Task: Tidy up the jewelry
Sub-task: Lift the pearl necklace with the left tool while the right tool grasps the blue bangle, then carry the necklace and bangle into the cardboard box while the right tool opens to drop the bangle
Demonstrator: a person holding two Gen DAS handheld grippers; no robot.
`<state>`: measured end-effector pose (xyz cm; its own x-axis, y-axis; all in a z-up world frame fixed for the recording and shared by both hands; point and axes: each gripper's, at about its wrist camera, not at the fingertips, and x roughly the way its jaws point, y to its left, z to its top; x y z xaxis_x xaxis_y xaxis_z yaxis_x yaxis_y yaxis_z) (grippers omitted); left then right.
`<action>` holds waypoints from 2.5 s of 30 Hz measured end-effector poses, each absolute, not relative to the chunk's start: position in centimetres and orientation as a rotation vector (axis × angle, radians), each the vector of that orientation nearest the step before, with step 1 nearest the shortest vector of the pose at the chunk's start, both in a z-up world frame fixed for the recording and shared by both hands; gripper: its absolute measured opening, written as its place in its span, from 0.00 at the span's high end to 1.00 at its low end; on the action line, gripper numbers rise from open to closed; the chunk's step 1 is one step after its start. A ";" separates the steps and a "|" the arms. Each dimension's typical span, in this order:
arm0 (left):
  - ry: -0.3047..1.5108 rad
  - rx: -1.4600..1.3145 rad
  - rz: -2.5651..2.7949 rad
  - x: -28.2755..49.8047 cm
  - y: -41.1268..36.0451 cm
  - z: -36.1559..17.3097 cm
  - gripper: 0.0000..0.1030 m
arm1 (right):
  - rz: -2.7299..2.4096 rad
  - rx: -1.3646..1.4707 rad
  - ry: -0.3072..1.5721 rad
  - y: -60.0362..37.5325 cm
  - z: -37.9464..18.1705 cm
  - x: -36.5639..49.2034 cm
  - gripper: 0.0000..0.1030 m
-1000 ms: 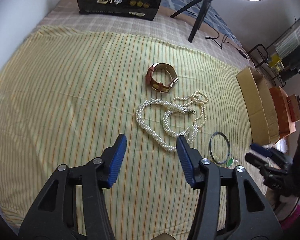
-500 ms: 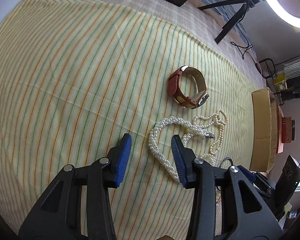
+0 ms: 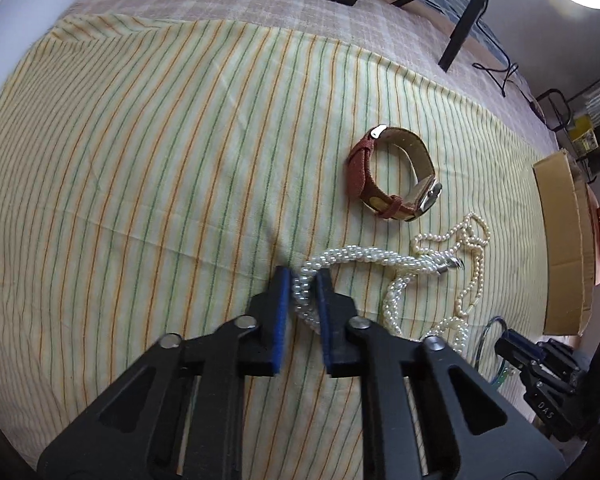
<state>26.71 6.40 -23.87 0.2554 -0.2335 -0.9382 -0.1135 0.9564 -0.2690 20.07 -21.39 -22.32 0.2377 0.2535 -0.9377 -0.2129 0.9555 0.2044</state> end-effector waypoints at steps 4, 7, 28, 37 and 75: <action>1.309 -0.367 -0.090 26.4 7.4 -23.3 0.94 | 0.325 0.066 1.279 -21.6 -21.8 20.1 0.97; 1.275 -0.390 -0.117 25.8 7.5 -21.7 0.94 | 0.345 0.094 1.252 -21.7 -20.8 19.9 0.97; 1.017 -0.537 -0.383 22.0 4.4 -9.7 0.94 | 0.425 0.206 1.012 -22.8 -11.7 17.9 0.98; 0.931 -0.525 -0.481 21.5 1.3 -5.5 0.95 | 0.362 0.215 0.919 -26.3 -8.9 17.0 0.98; 0.994 -0.220 -0.683 28.2 -25.9 -3.0 0.95 | -0.010 0.217 0.915 -41.7 -9.8 16.2 0.98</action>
